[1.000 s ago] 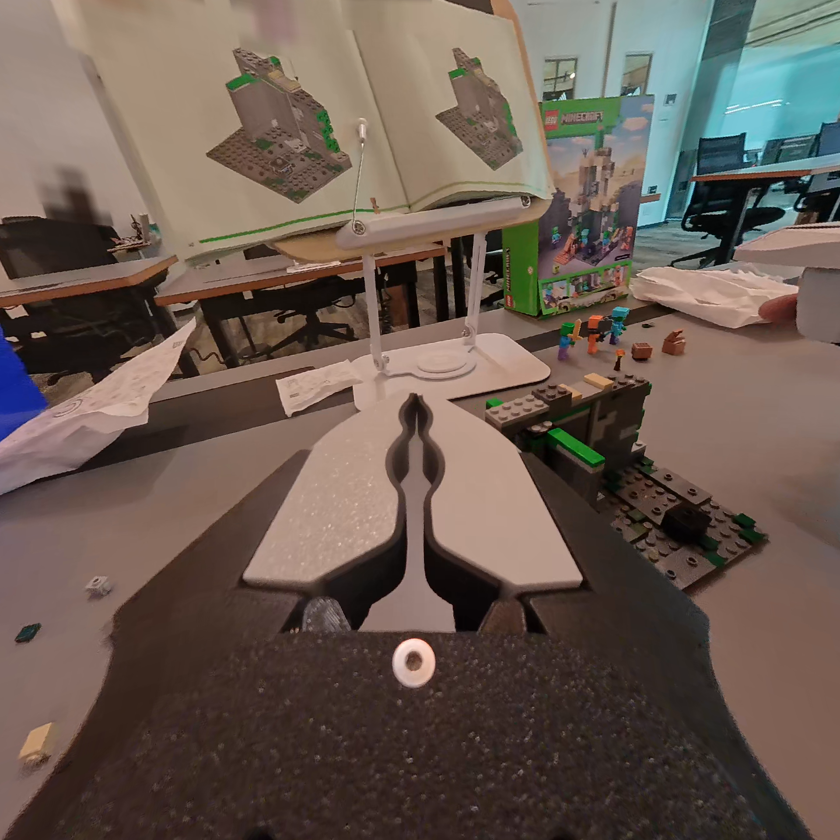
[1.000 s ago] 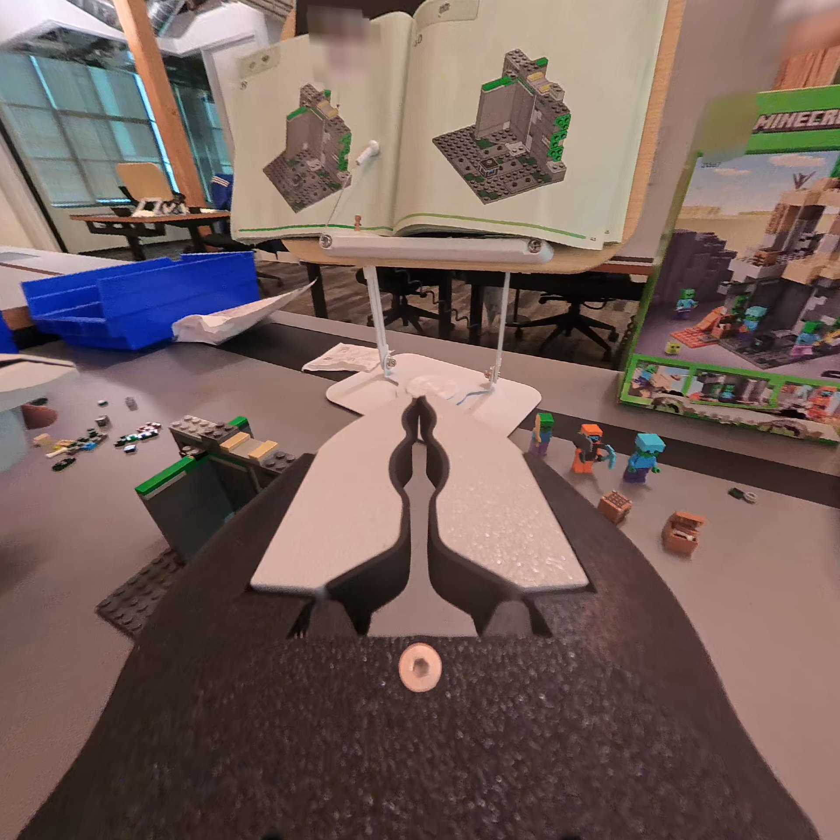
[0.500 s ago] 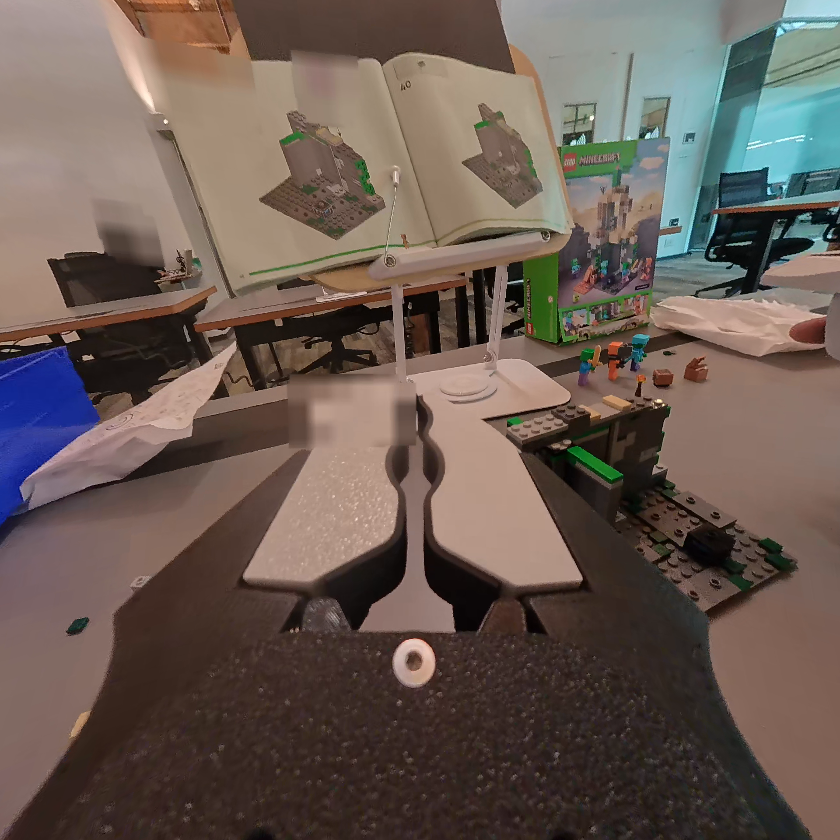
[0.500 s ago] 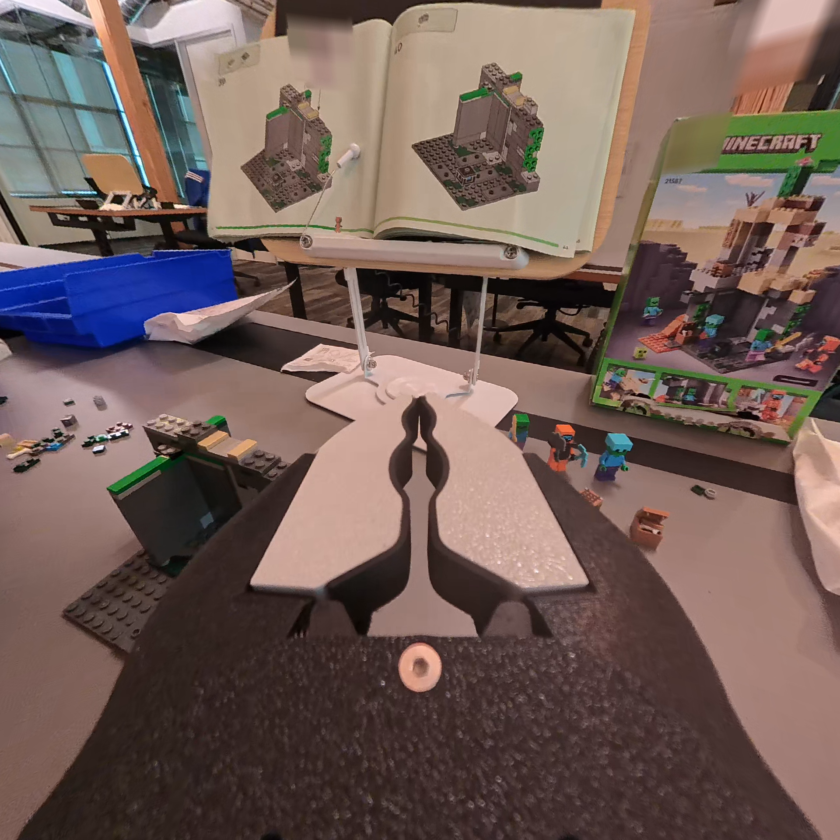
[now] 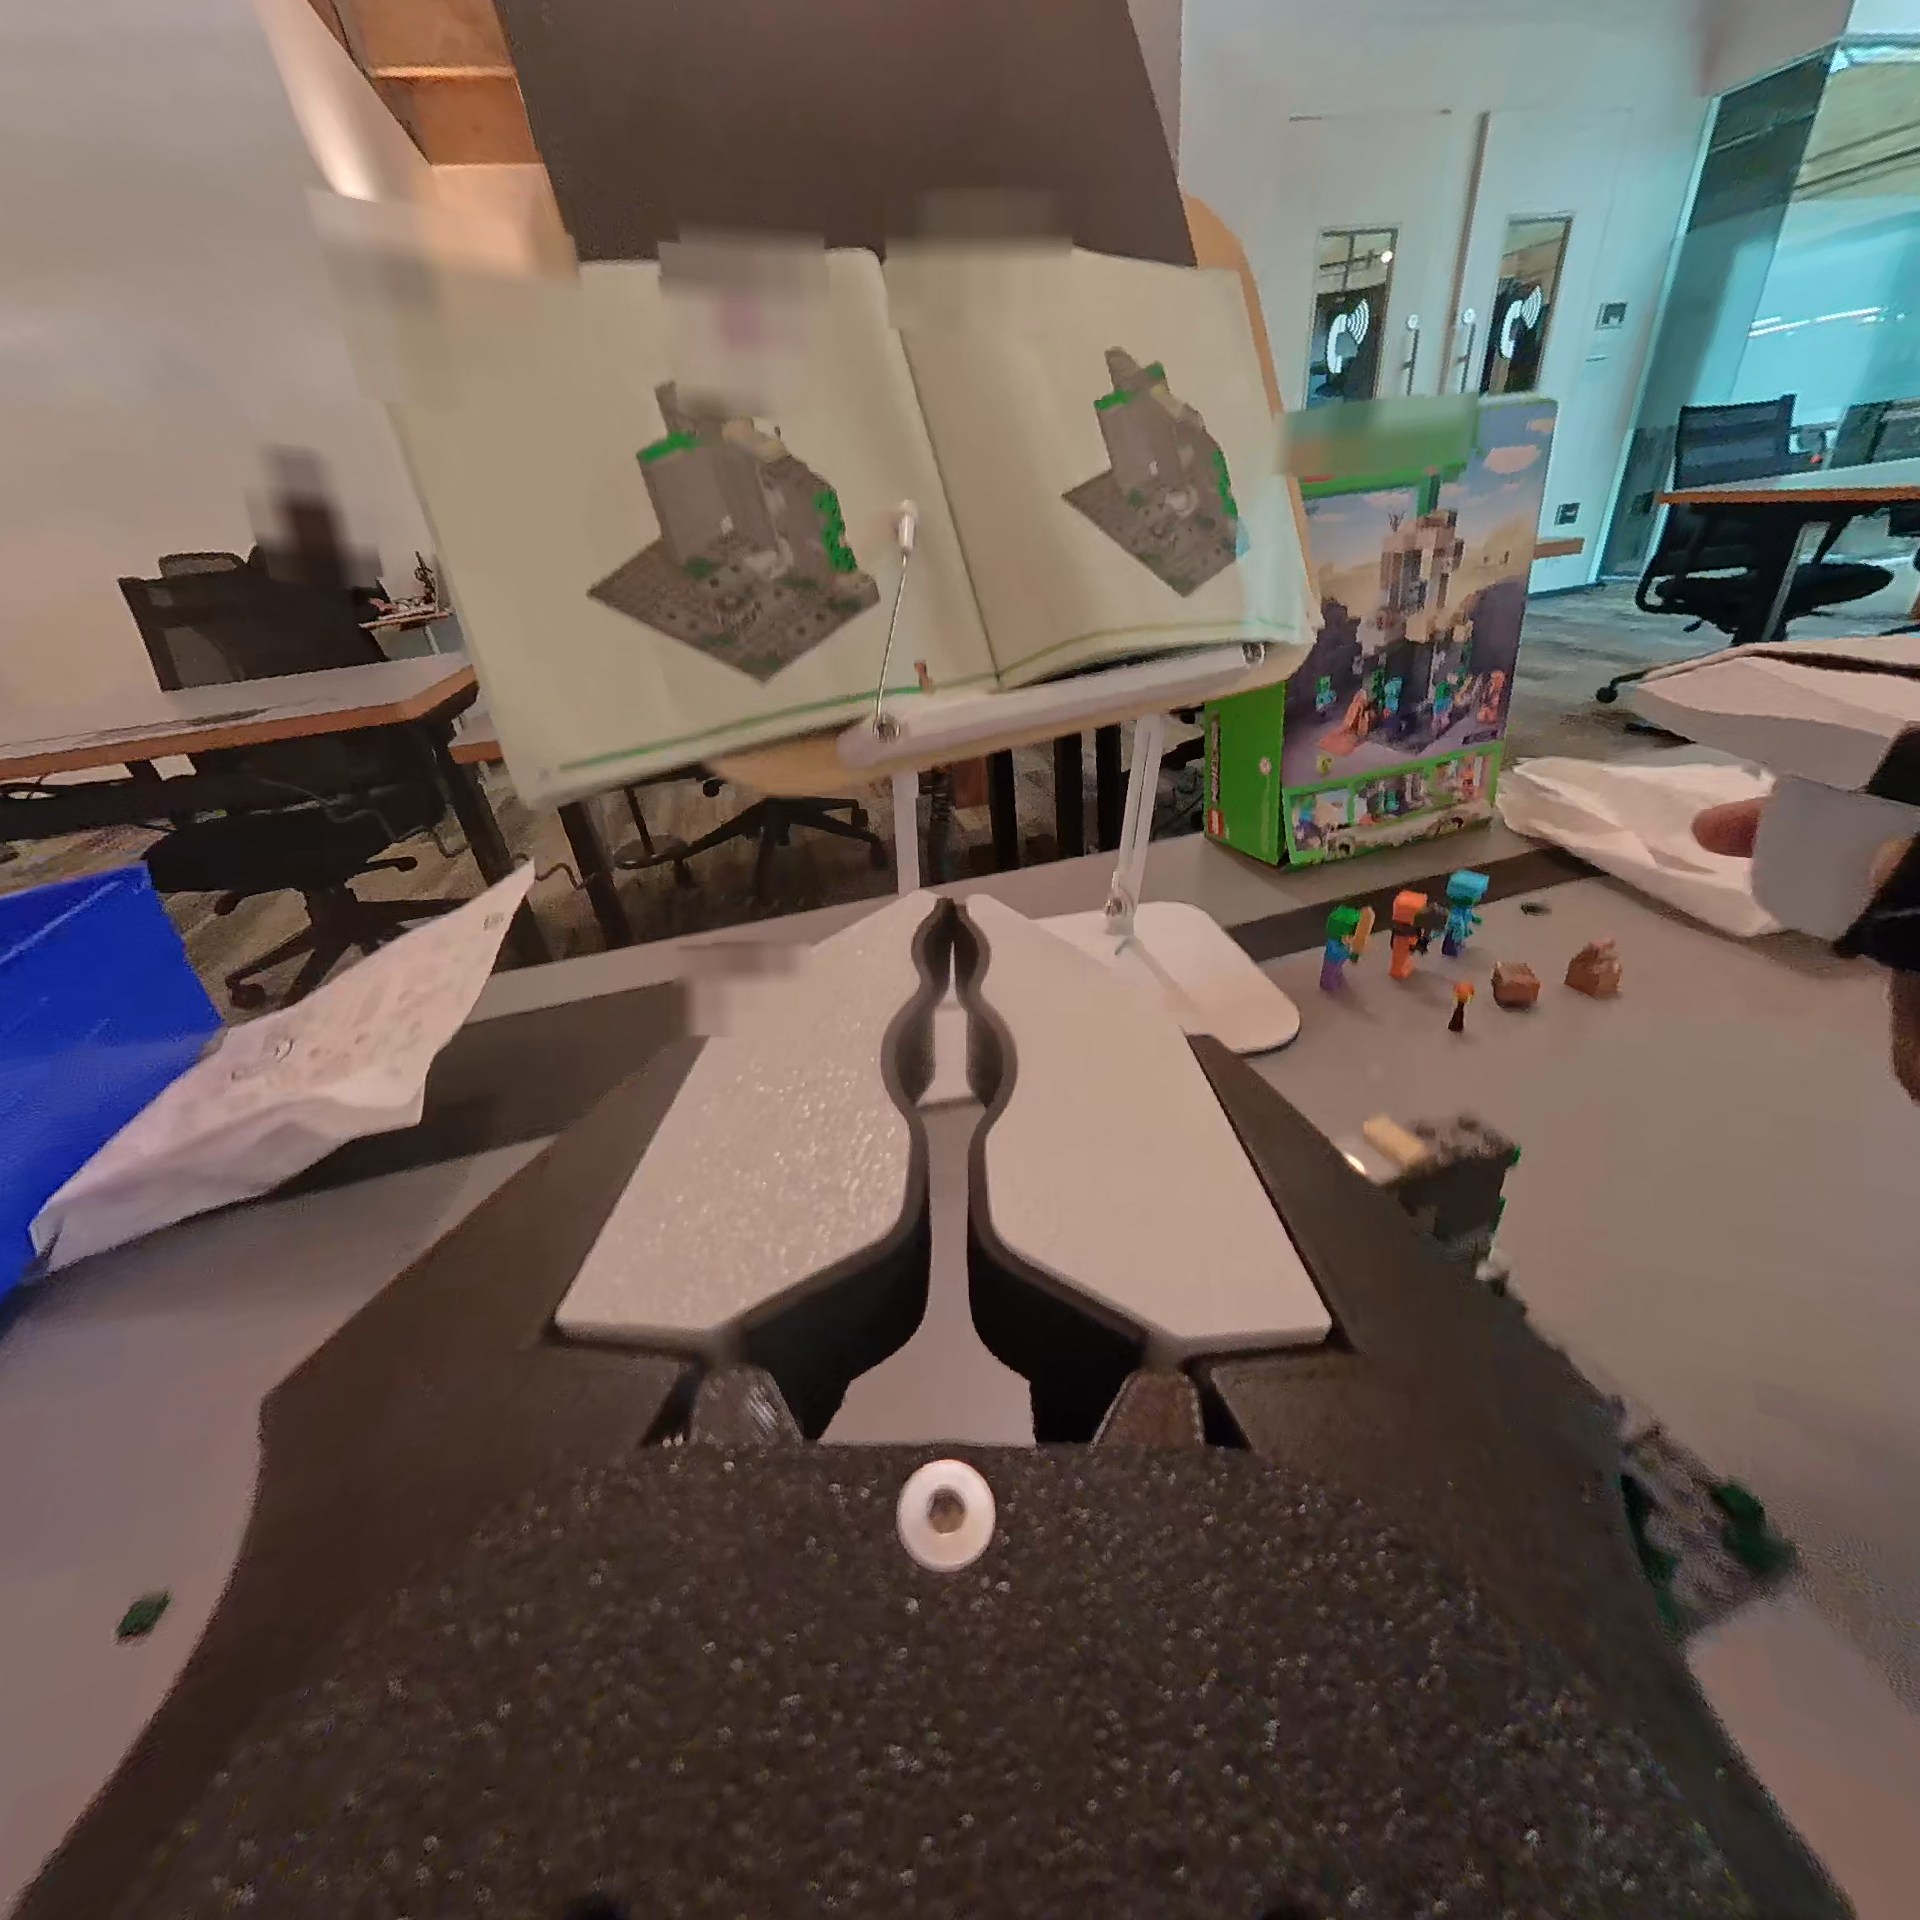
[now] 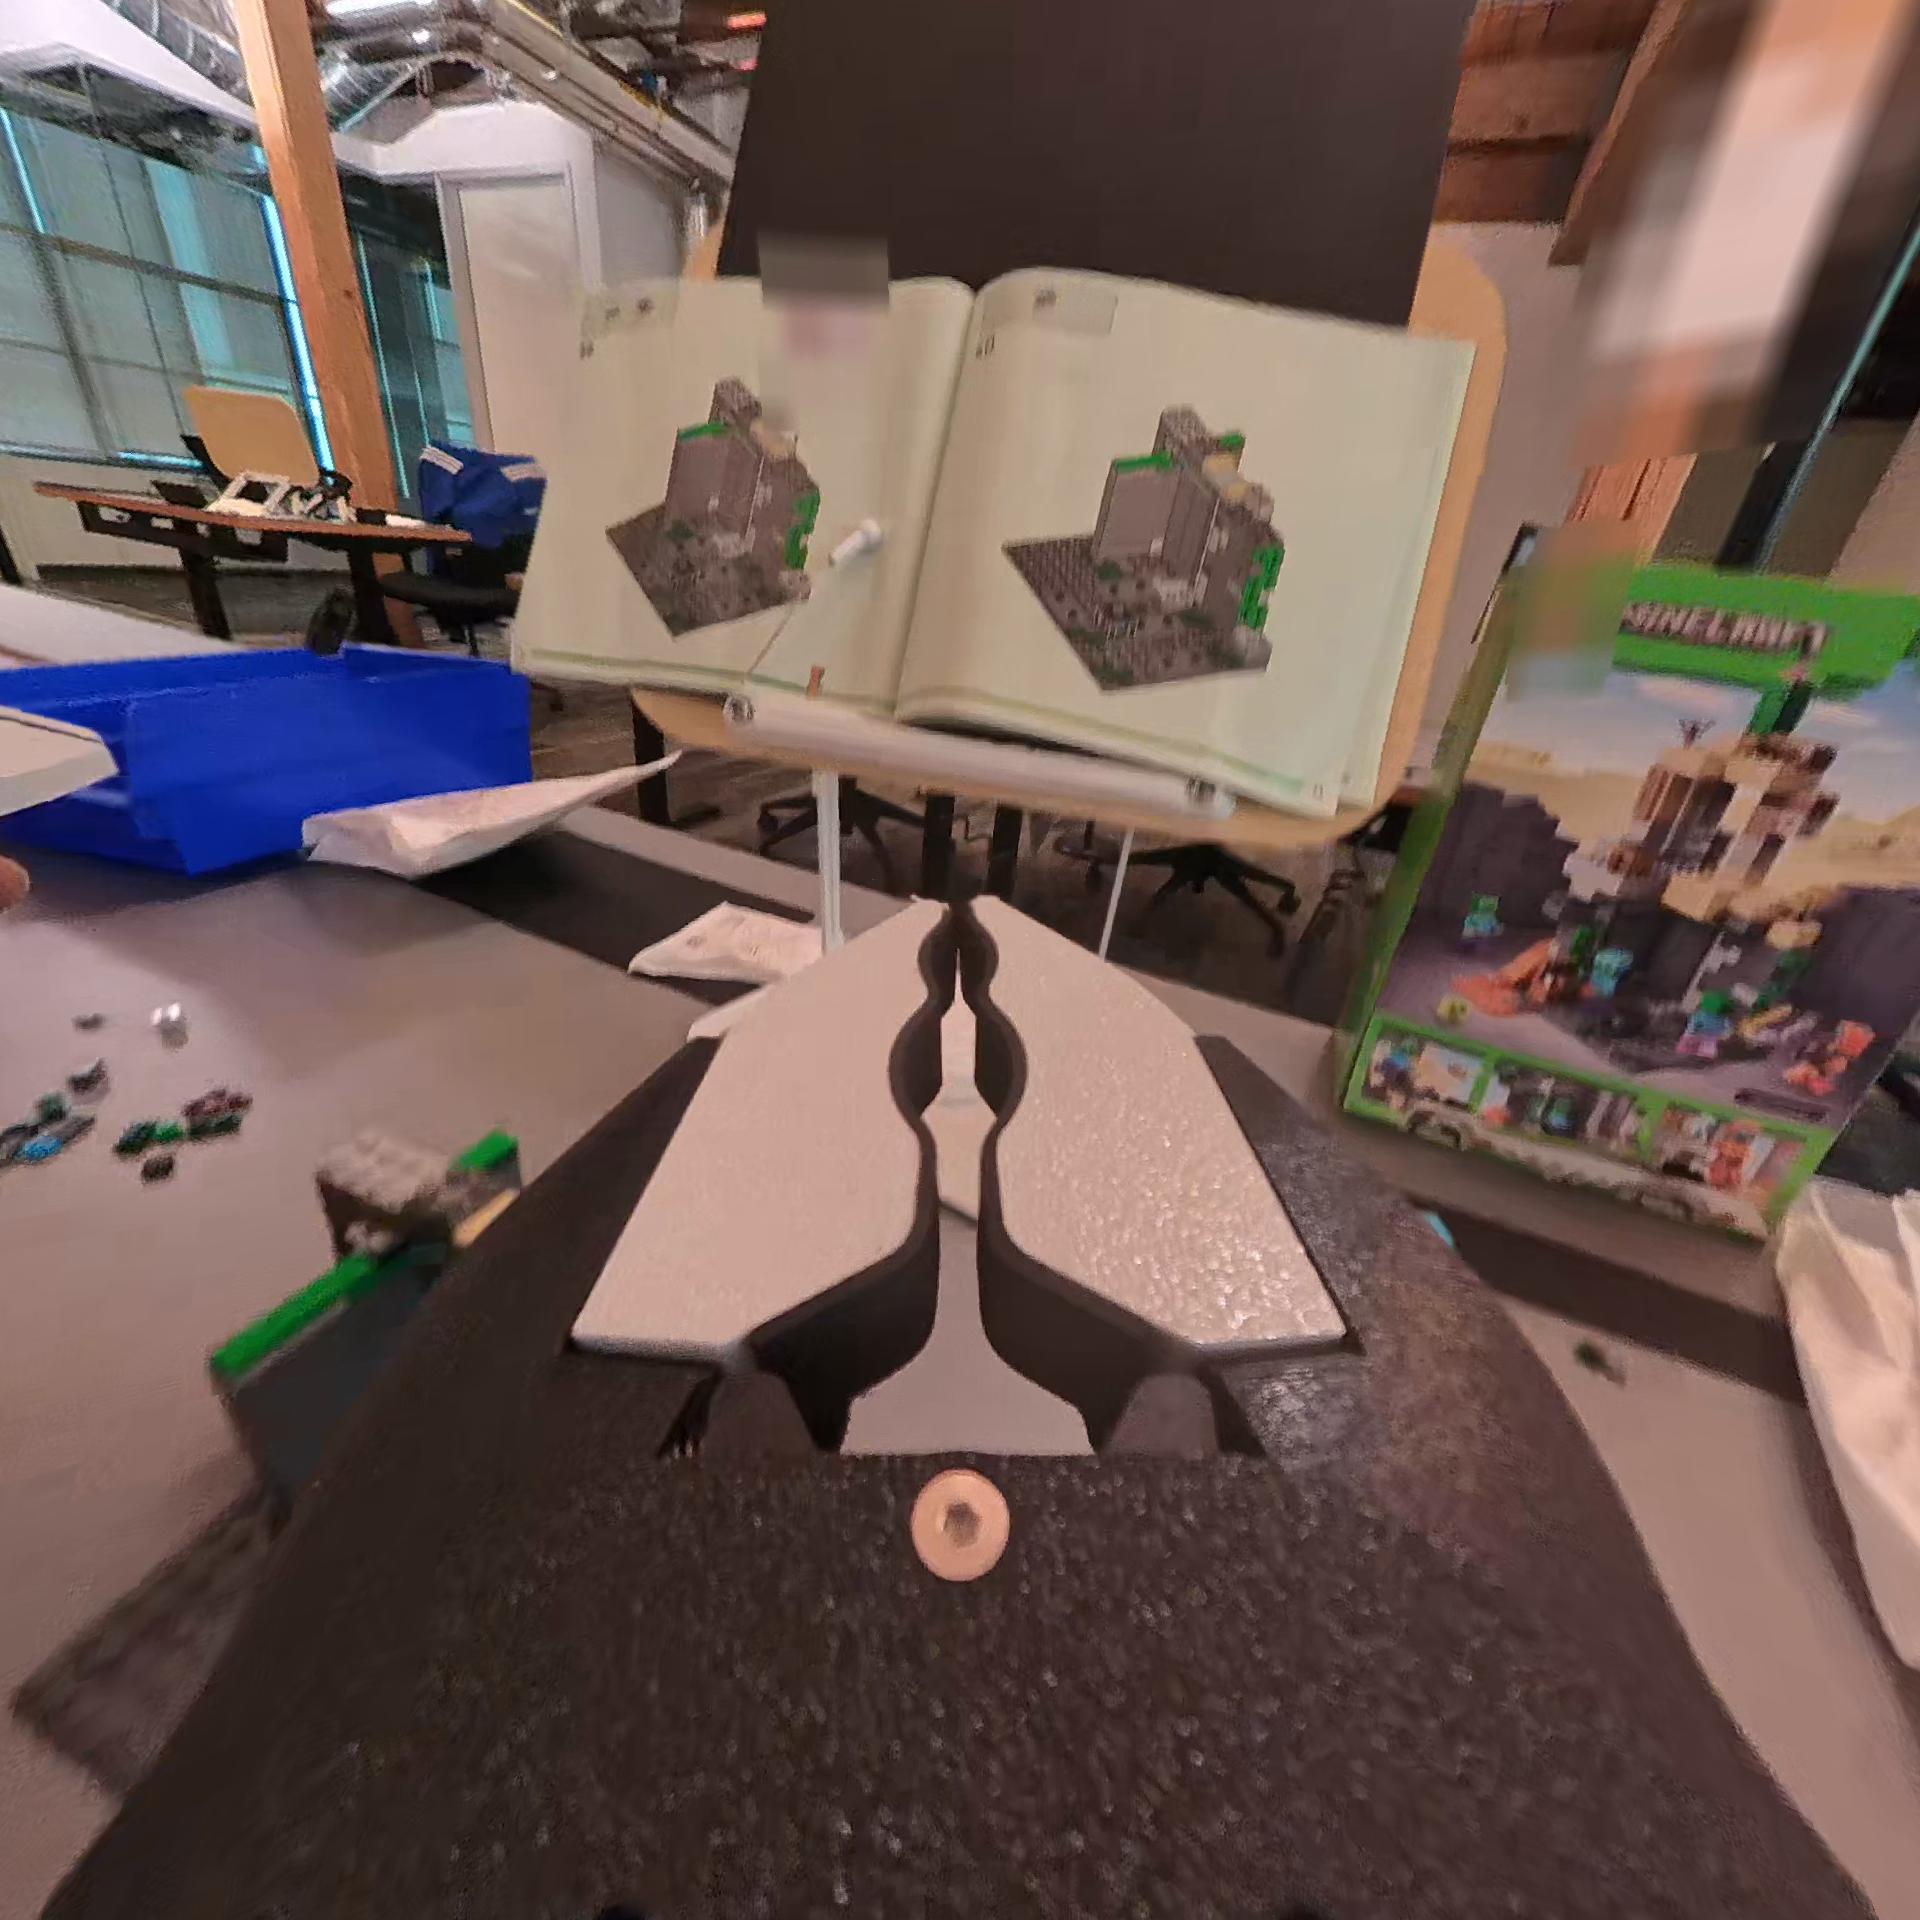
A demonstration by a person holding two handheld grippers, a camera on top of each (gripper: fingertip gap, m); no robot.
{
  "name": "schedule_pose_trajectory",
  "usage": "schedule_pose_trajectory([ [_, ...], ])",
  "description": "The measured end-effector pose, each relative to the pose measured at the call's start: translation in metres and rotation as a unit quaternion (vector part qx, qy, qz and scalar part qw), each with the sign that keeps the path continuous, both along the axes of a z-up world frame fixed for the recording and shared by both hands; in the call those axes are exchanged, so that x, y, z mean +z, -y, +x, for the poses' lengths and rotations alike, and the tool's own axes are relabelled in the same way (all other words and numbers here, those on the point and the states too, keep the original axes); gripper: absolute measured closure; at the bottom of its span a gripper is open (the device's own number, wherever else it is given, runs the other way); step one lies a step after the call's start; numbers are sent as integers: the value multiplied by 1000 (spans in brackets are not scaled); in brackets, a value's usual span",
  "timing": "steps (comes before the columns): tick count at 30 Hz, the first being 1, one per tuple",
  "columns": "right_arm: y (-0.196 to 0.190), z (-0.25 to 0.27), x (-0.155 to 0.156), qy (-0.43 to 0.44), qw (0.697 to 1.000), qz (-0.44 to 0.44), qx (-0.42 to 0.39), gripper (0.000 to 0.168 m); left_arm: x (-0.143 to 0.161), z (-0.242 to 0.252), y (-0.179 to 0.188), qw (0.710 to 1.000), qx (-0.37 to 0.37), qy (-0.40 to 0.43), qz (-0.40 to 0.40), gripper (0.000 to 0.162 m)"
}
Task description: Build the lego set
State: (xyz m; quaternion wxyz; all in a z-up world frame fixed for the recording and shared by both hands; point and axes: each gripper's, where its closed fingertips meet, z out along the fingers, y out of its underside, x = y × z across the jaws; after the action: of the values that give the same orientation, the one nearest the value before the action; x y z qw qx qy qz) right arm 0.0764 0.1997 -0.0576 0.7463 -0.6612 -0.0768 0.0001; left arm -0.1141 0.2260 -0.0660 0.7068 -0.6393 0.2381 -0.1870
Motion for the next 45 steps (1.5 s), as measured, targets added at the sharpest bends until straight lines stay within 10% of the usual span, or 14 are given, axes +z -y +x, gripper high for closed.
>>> schedule_pose_trajectory([
  [7, -79, 0, 91, 4, 1000, 22, -14, 168, 46, 24, -24, 999, -4, 40, 6, 162],
  [20, -210, -6, 131, 12, 998, -49, -40, 168, -15, 20, -52, 999, 20, 0, -31, 162],
  [45, -221, -17, 132, 29, 997, -65, -29, 168, -32, 16, -54, 999, 25, -26, -33, 162],
])
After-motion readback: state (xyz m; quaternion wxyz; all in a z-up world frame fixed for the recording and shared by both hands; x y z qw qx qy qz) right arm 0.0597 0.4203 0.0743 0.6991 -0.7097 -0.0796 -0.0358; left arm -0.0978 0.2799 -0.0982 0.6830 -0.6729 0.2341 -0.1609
